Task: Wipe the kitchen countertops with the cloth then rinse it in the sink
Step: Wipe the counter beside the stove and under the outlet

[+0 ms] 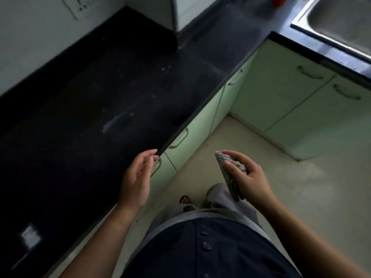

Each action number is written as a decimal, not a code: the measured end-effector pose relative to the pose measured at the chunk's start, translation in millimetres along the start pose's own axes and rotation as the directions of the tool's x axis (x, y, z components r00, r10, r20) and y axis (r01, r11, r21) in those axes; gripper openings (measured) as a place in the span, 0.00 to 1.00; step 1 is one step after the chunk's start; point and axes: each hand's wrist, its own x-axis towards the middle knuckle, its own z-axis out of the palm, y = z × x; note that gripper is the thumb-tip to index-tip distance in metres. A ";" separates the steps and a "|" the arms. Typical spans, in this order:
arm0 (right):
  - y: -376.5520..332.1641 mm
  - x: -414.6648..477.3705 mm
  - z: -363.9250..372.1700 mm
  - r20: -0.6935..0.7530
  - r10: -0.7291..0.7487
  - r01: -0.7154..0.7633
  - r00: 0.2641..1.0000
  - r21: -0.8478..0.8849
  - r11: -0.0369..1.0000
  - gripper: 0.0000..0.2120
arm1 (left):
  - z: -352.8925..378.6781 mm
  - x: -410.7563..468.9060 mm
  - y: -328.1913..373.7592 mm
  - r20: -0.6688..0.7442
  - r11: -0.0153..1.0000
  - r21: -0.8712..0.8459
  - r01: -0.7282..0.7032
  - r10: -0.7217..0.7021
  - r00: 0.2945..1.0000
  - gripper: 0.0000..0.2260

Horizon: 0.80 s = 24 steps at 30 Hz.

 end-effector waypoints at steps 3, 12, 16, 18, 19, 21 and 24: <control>-17.1 51.0 15.1 0.175 0.018 -0.005 0.984 -0.075 0.997 0.11 | -8.8 11.9 -2.2 -0.132 0.998 0.002 0.064 -0.063 0.989 0.11; -78.5 185.0 87.8 0.780 -0.007 0.282 0.625 -0.217 0.934 0.11 | -2.2 23.7 -18.0 -0.584 0.964 -0.077 0.256 -0.252 0.772 0.08; -76.2 204.0 151.1 0.894 -0.058 0.531 0.444 -0.211 0.821 0.11 | -24.0 32.5 -47.8 -0.732 0.893 0.025 0.450 -0.290 0.616 0.10; -67.4 203.0 187.9 0.921 -0.151 0.714 0.359 -0.167 0.680 0.14 | -39.5 36.3 -66.2 -0.788 0.844 0.123 0.522 -0.236 0.568 0.11; -61.6 200.1 205.4 0.930 -0.205 0.796 0.306 -0.132 0.591 0.16 | -47.7 38.3 -76.6 -0.808 0.810 0.179 0.559 -0.203 0.553 0.12; -47.5 191.3 235.7 0.943 -0.271 0.907 0.191 -0.064 0.417 0.18 | -63.6 40.9 -98.6 -0.839 0.705 0.259 0.660 -0.174 0.515 0.14; -21.4 179.9 261.3 0.953 -0.283 0.970 0.109 -0.039 0.242 0.18 | -78.0 40.8 -129.7 -0.874 0.573 0.269 0.774 -0.192 0.446 0.18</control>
